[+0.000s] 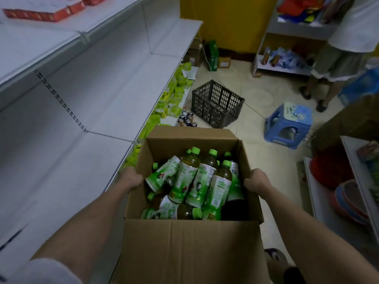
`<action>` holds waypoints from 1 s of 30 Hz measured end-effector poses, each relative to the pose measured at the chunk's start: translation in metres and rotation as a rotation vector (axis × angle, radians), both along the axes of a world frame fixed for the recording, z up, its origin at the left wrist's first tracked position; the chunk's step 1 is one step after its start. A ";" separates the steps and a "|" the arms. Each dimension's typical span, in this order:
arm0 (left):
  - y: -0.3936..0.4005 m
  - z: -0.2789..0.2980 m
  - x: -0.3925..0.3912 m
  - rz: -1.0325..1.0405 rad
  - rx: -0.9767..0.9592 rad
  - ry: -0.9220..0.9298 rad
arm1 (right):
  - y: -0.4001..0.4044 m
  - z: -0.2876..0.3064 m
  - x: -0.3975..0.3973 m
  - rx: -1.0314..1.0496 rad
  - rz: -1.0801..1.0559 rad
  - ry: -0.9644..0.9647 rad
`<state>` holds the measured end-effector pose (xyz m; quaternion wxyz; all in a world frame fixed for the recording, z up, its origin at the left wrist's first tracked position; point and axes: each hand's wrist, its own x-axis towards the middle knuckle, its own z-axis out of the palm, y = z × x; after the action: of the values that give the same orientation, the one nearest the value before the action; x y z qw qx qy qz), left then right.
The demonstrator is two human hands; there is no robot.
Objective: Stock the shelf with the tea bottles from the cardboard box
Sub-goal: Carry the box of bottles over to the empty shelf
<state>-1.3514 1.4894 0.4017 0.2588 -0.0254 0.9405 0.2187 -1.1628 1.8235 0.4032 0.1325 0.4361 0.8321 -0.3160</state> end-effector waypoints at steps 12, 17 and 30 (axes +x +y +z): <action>0.123 -0.048 -0.134 0.343 0.077 -0.073 | 0.169 -0.024 -0.260 0.050 0.303 -0.078; 0.138 -0.093 -0.189 0.488 0.129 -0.120 | 0.189 -0.049 -0.367 0.106 0.440 -0.133; 0.176 -0.145 -0.198 0.873 0.076 -0.158 | 0.193 -0.111 -0.550 0.030 0.922 -0.216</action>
<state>-1.5497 1.6653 0.2568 0.2141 -0.4271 0.8104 0.3391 -1.7124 2.0163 0.2924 0.3382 0.0534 0.9250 -0.1649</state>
